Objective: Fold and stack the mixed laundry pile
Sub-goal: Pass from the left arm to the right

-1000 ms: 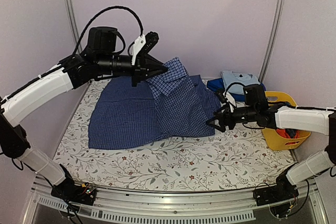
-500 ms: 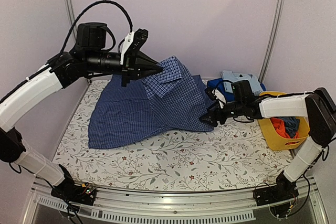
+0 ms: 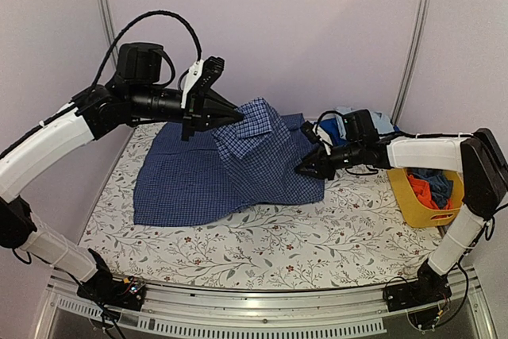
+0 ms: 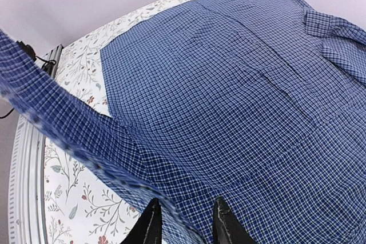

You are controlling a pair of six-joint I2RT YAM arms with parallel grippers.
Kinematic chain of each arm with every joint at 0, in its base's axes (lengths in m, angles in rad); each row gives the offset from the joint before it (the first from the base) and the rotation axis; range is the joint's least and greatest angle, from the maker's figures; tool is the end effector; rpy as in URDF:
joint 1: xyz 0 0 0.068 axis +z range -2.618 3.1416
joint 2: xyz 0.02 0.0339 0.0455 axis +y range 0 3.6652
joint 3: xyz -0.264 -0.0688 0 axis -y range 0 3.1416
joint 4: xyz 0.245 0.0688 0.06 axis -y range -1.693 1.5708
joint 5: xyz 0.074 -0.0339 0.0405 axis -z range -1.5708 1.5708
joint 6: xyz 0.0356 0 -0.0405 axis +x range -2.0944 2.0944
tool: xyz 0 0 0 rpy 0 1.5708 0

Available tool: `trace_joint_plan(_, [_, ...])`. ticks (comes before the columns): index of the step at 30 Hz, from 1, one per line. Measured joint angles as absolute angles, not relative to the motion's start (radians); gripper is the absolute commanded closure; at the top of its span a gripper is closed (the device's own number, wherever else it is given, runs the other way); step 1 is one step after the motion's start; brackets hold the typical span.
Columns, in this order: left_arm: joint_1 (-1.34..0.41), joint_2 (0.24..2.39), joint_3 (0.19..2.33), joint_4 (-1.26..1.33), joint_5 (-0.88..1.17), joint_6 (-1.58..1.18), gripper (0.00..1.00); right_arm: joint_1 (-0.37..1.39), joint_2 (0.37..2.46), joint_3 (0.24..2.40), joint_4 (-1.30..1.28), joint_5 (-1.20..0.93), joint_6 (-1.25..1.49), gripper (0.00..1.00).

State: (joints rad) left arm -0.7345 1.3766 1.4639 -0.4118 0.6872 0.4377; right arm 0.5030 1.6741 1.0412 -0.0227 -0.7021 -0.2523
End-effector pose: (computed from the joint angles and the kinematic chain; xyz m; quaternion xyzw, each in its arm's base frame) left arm 0.2106 -0.2206 0.4213 0.5867 0.5282 -0.3518 0.5030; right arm 0.3047 0.1939 0.2179 -0.4518 0.7270 0.3579 0.3730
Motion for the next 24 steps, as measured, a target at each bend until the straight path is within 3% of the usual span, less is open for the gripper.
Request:
trace_joint_plan(2, [-0.735,1.376,1.460,-0.411,0.681,0.439,0.98,0.507,1.674,1.048,-0.044,-0.713,-0.262,0.42])
trace_joint_plan(3, [-0.735,1.376,1.458,-0.411,0.677,0.441,0.98,0.509,1.674,1.049,-0.054,-0.716,-0.265,0.35])
trace_joint_plan(5, [-0.735,1.376,1.456,-0.412,0.669,0.443,0.98,0.511,1.674,1.049,-0.077,-0.721,-0.273,0.33])
trace_joint_plan(11, [-0.735,1.374,1.456,-0.418,0.650,0.460,0.98,0.526,1.665,1.048,-0.112,-0.733,-0.316,0.60])
trace_joint_plan(13, [-0.735,1.374,1.456,-0.426,0.645,0.467,0.96,0.530,1.666,1.048,-0.118,-0.733,-0.327,0.74])
trace_joint_plan(15, [-0.735,1.374,1.456,-0.431,0.642,0.473,0.94,0.530,1.666,1.048,-0.121,-0.734,-0.331,0.97])
trace_joint_plan(24, [-0.777,1.334,1.441,-0.479,0.588,0.502,0.90,0.525,1.703,1.080,-0.153,-0.712,-0.299,1.00])
